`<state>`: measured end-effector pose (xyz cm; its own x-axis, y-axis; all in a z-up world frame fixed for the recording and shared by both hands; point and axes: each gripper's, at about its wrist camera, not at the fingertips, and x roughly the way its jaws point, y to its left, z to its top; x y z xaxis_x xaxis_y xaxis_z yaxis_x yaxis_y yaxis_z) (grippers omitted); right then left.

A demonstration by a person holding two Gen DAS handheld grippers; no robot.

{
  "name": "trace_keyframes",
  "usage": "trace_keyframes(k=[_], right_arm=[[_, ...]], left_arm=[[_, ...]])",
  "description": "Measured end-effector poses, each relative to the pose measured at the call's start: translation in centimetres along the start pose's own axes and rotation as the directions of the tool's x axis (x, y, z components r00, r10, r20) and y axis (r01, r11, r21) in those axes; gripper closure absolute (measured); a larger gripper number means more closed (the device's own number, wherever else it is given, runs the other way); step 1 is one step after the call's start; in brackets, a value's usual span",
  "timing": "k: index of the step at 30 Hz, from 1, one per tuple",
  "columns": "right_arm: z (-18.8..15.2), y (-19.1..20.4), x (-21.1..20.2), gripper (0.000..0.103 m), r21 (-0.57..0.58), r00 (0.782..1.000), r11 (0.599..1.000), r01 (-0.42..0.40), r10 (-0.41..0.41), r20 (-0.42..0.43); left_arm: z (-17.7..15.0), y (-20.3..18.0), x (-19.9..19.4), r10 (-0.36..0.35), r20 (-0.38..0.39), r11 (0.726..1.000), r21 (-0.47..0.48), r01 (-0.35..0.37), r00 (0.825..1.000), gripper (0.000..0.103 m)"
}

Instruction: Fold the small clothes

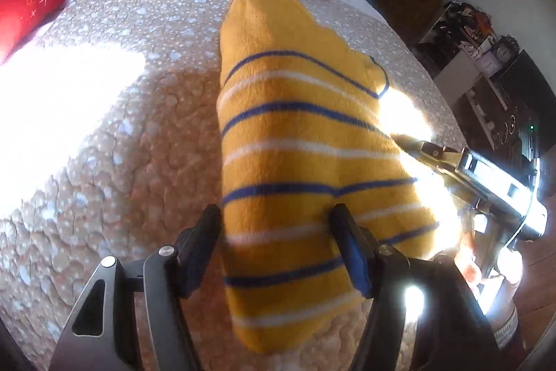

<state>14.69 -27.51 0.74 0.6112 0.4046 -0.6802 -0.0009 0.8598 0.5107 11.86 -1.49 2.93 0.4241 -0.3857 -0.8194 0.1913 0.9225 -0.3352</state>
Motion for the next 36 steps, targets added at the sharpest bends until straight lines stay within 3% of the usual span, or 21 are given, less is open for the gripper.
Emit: trace_keyframes(k=[3, 5, 7, 8, 10, 12, 13, 14, 15, 18, 19, 21, 24, 25, 28, 30, 34, 36], right_arm=[[0.3, 2.3, -3.7, 0.037, -0.067, 0.993, 0.995, 0.068, -0.061, 0.098], [0.4, 4.5, -5.7, 0.037, -0.128, 0.987, 0.990, 0.067, -0.047, 0.156], [0.1, 6.9, -6.0, 0.037, -0.196, 0.988, 0.980, 0.027, 0.004, 0.157], [-0.1, 7.7, -5.4, 0.037, -0.212, 0.992, 0.977, -0.025, 0.052, 0.118], [-0.7, 8.2, -3.4, 0.038, -0.190, 0.995, 0.978, -0.084, 0.092, 0.031], [-1.8, 7.3, -1.2, 0.038, -0.164, 0.999, 0.986, -0.041, 0.039, -0.015], [-2.2, 6.4, -0.2, 0.043, -0.151, 0.999, 0.988, -0.010, 0.005, -0.036], [-2.5, 5.6, -0.1, 0.052, -0.134, 1.000, 0.991, 0.003, -0.007, -0.027], [-2.9, 5.1, -0.9, 0.055, -0.117, 1.000, 0.993, 0.006, -0.006, 0.002], [-4.3, 4.8, -4.3, 0.049, -0.088, 0.999, 0.995, 0.040, -0.038, 0.022], [-5.2, 4.9, -5.7, 0.037, -0.093, 0.996, 0.992, 0.079, -0.075, 0.046], [-7.1, 5.2, -8.8, 0.031, -0.127, 0.987, 0.984, 0.121, -0.107, 0.117], [-10.5, 6.0, -12.5, 0.027, -0.197, 0.968, 0.960, 0.196, -0.158, 0.194], [-11.7, 6.3, -13.6, 0.025, -0.215, 0.959, 0.950, 0.225, -0.178, 0.220], [-14.8, 7.0, -16.3, 0.019, -0.241, 0.934, 0.927, 0.287, -0.215, 0.285], [-16.6, 7.5, -17.8, 0.016, -0.254, 0.920, 0.915, 0.314, -0.226, 0.321], [-18.8, 8.7, -19.9, 0.011, -0.272, 0.897, 0.899, 0.342, -0.227, 0.378], [-19.3, 9.3, -20.6, 0.010, -0.288, 0.892, 0.892, 0.348, -0.221, 0.394]], left_arm=[[-2.2, 0.4, -3.0, 0.040, 0.070, 0.999, -0.012, -0.039, 0.997, 0.037], [-3.8, 0.4, -5.4, 0.101, 0.124, 0.995, -0.021, -0.099, 0.987, 0.034], [-5.4, 0.2, -7.9, 0.177, 0.193, 0.984, -0.024, -0.175, 0.965, 0.030], [-6.2, 0.0, -9.1, 0.219, 0.231, 0.975, -0.024, -0.219, 0.948, 0.028], [-7.4, -0.6, -11.8, 0.302, 0.317, 0.951, -0.031, -0.308, 0.899, 0.019], [-8.8, -1.1, -14.3, 0.371, 0.403, 0.922, -0.052, -0.383, 0.837, 0.013], [-9.4, -1.2, -15.6, 0.393, 0.445, 0.911, -0.072, -0.406, 0.804, 0.008], [-10.1, -1.2, -16.9, 0.407, 0.489, 0.904, -0.094, -0.417, 0.772, 0.006], [-10.7, -1.2, -18.1, 0.412, 0.531, 0.900, -0.114, -0.420, 0.740, 0.000], [-12.6, -1.6, -21.4, 0.420, 0.629, 0.891, -0.150, -0.428, 0.654, 0.000], [-13.1, -1.7, -22.2, 0.420, 0.646, 0.891, -0.162, -0.423, 0.638, 0.000], [-14.0, -2.0, -23.6, 0.416, 0.661, 0.897, -0.188, -0.399, 0.624, 0.000], [-14.4, -3.0, -24.7, 0.396, 0.655, 0.911, -0.195, -0.363, 0.644, 0.000], [-14.6, -3.5, -24.9, 0.410, 0.655, 0.904, -0.200, -0.378, 0.635, 0.000], [-15.7, -5.6, -26.2, 0.478, 0.682, 0.856, -0.222, -0.466, 0.553, 0.000], [-16.6, -6.6, -27.2, 0.503, 0.694, 0.838, -0.245, -0.488, 0.514, 0.000], [-17.7, -8.0, -28.4, 0.507, 0.712, 0.837, -0.271, -0.476, 0.486, 0.000], [-17.9, -8.5, -28.4, 0.526, 0.710, 0.820, -0.280, -0.499, 0.468, 0.000]])
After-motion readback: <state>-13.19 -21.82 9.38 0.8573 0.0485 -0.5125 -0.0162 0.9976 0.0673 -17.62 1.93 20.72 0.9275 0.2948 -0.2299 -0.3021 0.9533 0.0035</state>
